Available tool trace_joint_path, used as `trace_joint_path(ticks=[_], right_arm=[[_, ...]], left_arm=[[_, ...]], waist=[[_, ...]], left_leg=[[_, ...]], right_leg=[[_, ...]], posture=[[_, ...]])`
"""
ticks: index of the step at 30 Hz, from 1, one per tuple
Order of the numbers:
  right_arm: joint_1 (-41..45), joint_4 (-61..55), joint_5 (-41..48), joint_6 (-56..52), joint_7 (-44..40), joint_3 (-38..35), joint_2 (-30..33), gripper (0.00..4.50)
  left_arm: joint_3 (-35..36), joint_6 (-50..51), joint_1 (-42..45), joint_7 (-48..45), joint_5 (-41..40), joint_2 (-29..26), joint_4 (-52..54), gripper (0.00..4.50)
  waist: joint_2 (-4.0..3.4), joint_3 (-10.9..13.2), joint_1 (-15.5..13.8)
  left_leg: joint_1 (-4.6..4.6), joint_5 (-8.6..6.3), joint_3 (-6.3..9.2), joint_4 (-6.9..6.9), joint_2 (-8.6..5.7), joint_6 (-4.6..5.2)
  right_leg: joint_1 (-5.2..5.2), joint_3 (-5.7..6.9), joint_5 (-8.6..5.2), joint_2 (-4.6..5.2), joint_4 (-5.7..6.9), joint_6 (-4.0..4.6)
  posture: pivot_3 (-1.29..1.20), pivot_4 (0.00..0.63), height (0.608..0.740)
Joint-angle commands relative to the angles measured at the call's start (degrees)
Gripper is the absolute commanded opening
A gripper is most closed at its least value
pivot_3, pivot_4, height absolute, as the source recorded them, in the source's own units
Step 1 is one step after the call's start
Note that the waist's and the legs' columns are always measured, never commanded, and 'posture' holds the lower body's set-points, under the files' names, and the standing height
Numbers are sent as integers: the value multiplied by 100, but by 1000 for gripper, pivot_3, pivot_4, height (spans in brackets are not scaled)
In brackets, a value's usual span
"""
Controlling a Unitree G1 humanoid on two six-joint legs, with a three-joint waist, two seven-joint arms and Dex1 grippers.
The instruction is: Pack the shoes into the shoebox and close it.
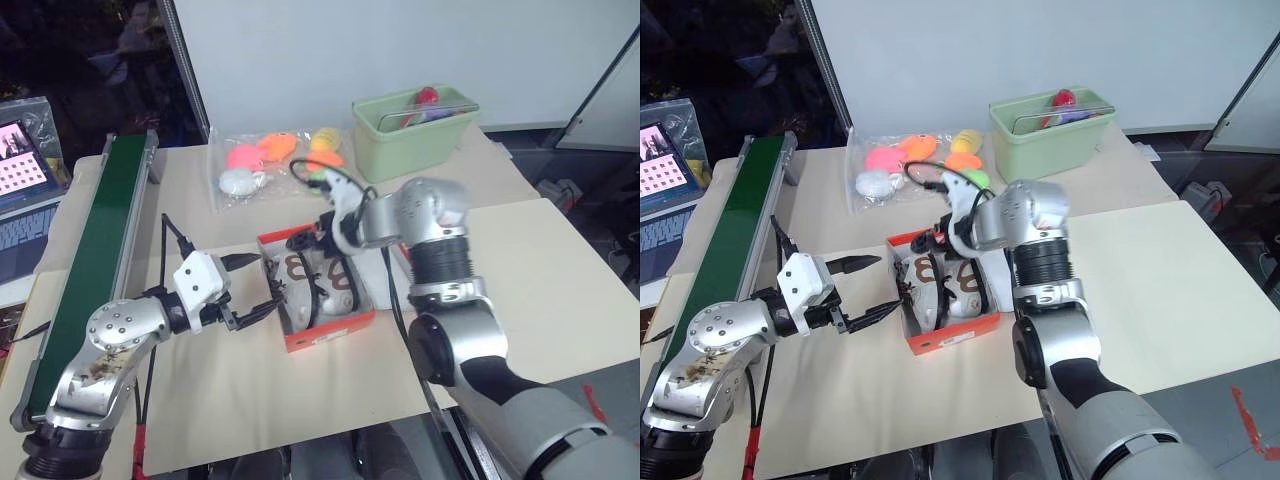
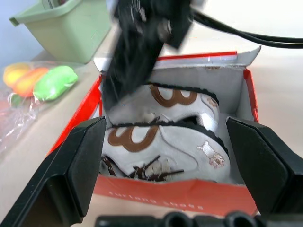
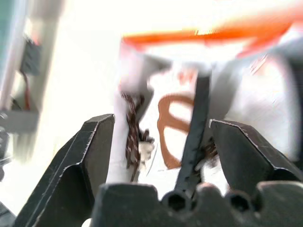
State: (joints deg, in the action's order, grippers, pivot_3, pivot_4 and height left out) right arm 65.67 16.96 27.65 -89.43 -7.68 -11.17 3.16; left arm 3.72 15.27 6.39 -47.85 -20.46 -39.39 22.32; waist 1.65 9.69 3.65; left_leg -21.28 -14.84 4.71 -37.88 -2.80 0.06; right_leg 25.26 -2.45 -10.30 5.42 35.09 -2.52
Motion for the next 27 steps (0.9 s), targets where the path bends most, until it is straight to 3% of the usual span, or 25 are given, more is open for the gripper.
trace_joint_path(ticks=[1, 5, 8, 11, 14, 16, 17, 23, 27], right_arm=[[-529, -939, 451, -307, -163, -169, 332, 3814], [-1348, -2418, 863, -34, -558, -607, 802, 3814], [-2500, -3752, 1150, 252, -1214, -337, 1782, 3814], [-3316, -4448, 1523, 200, -1384, -1100, 1859, 3814], [-3838, -5168, 2301, 165, -1615, -2081, 1587, 3141], [-4200, -5492, 2700, 153, -1802, -2270, 1667, 2426], [-4534, -5671, 2695, 231, -1898, -2100, 1849, 2135], [-5582, -5601, 1750, 1028, -1559, -650, 2372, 35], [-5963, -5241, 925, 1759, -1305, 235, 2614, 13]], left_arm=[[59, -110, -6, -32, -62, 58, -69, 4287], [261, -196, -360, -128, -110, 11, -69, 4287], [560, -308, -707, -235, -129, -111, -68, 4287], [812, -357, -1001, -335, -163, -221, -38, 4287], [924, -411, -1263, -407, -142, -253, -18, 4287], [935, -436, -1324, -422, -135, -243, -6, 4287], [915, -436, -1321, -419, -132, -233, -5, 4287], [789, -412, -1158, -455, -117, -219, -58, 4287], [793, -370, -1023, -489, -127, -252, -127, 4287]], waist=[[0, 0, -9], [-2, 1, 18], [-3, 2, -13], [-2, 2, -64], [-8, 4, -52], [-14, 4, -81], [-13, 4, -97], [-7, 0, -116], [-5, -1, -116]], left_leg=[[0, 0, 0, 0, -1, 0], [-1, 0, -6, 0, 1, 0], [-6, -5, -4, 0, 5, 8], [-8, -9, -5, 0, 8, 15], [9, -9, -28, -1, 11, 15], [22, -9, -37, -1, 33, 15], [27, -9, -37, -2, 40, 15], [31, -9, -42, -10, 42, 14], [33, -9, -50, -11, 43, 14]], right_leg=[[-2, 0, 0, 1, 0, 0], [5, -4, 0, 0, 3, 0], [7, -1, -1, -2, -2, -1], [0, 5, -5, -3, -14, -7], [-4, -16, -4, -1, -19, -6], [-22, -19, -9, -5, -17, -13], [-28, -17, -31, -12, -19, -48], [-37, -13, -33, -10, -19, -49], [-35, -15, -33, -12, -22, -49]], posture=[[0, 150, 740], [0, 150, 740], [0, 150, 740], [0, 150, 740], [0, 150, 740], [0, 150, 740], [0, 150, 740], [0, 150, 740], [0, 150, 740]])
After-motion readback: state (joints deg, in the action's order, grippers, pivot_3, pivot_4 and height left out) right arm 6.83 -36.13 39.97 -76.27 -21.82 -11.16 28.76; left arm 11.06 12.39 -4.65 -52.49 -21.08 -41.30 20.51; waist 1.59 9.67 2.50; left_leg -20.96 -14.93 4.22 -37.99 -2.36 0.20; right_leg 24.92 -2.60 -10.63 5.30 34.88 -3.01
